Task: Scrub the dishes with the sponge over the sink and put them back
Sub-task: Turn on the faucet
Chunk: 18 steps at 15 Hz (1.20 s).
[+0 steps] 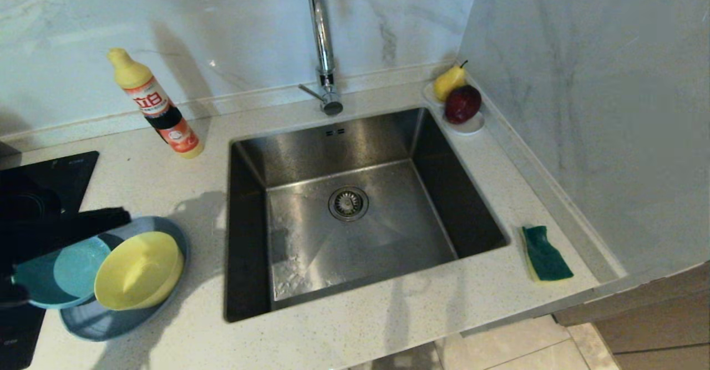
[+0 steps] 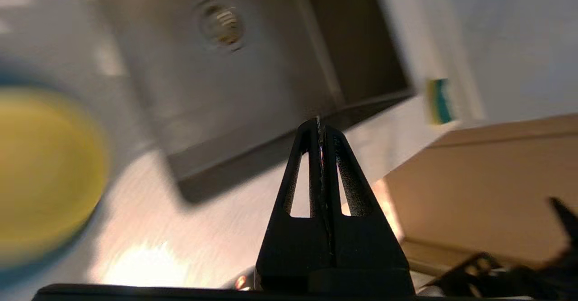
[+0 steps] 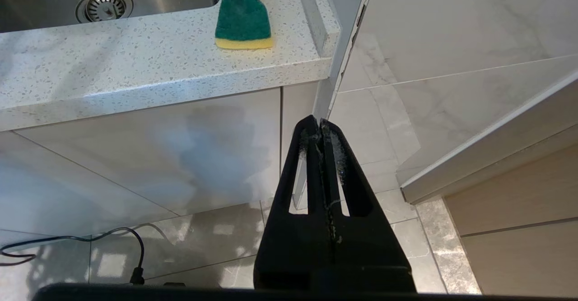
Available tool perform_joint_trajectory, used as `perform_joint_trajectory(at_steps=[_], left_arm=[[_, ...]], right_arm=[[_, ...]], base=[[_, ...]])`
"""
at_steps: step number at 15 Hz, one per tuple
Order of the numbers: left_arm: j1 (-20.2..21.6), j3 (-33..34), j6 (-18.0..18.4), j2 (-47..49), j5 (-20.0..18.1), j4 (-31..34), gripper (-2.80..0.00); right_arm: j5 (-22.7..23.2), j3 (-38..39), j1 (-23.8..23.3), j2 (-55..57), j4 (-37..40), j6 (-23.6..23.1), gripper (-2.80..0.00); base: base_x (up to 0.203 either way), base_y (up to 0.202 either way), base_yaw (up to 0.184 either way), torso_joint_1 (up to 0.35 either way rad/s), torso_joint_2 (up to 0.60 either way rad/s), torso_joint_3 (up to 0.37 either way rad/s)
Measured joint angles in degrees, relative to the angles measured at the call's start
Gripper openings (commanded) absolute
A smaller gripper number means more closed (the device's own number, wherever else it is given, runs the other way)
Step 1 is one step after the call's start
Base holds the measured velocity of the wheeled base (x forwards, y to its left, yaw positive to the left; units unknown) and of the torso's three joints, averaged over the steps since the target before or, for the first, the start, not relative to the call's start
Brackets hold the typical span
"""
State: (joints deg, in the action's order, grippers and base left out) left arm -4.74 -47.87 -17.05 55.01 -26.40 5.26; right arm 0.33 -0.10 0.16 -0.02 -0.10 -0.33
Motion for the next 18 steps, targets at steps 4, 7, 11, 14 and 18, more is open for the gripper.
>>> perform_joint_trajectory(at_steps=[4, 7, 11, 14, 18], left_arm=[[-1.8, -5.2, -0.8, 13.4, -4.8, -8.7, -2.8], [-5.4, -12.6, -2.9, 24.4, -3.5, -13.5, -2.8], [-11.0, -24.2, -4.7, 38.0, 5.7, -18.9, -2.8], [-12.3, -29.7, -5.8, 46.0, 9.6, -23.1, -2.8], [-12.0, -36.6, -11.4, 53.5, 17.2, -29.0, -2.8]], right_arm=[[0.0, 0.0, 0.0, 0.0, 0.0, 0.0, -2.8], [0.0, 0.0, 0.0, 0.0, 0.0, 0.0, -2.8], [0.0, 0.0, 0.0, 0.0, 0.0, 0.0, -2.8], [0.0, 0.0, 0.0, 0.0, 0.0, 0.0, -2.8], [0.0, 0.0, 0.0, 0.0, 0.0, 0.0, -2.8]], base=[[0.0, 0.0, 0.0, 0.0, 0.0, 0.0], [0.0, 0.0, 0.0, 0.0, 0.0, 0.0], [0.0, 0.0, 0.0, 0.0, 0.0, 0.0], [0.0, 0.0, 0.0, 0.0, 0.0, 0.0], [0.0, 0.0, 0.0, 0.0, 0.0, 0.0]])
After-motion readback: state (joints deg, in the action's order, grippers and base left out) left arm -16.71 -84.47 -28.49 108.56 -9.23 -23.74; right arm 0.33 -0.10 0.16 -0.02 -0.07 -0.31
